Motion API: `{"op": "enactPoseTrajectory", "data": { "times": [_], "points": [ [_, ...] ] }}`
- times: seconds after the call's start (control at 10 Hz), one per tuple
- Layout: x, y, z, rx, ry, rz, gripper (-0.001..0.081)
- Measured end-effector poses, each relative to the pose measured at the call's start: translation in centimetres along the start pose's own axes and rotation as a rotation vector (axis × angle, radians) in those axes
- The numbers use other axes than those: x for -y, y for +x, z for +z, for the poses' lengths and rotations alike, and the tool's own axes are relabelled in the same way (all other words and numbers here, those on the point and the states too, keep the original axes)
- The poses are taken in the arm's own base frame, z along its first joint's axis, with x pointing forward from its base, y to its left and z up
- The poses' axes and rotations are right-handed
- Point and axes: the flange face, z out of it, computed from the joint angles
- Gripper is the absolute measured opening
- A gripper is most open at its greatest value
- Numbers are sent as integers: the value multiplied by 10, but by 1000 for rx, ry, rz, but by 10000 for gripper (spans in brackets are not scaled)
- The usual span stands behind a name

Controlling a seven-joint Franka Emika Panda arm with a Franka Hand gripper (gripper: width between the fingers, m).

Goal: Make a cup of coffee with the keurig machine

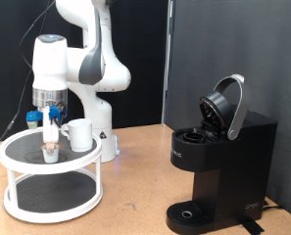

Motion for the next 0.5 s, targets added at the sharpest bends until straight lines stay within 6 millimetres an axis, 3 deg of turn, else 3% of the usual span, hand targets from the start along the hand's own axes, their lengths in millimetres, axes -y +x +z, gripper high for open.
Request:
{"op": "enactPoseTrajectory", "data": {
  "times": [0.4,0.5],
  "points": [
    [-1,0,10,-4,-1,-1,734],
    [-1,0,12,-6,-3,-1,688]
  ]
}}
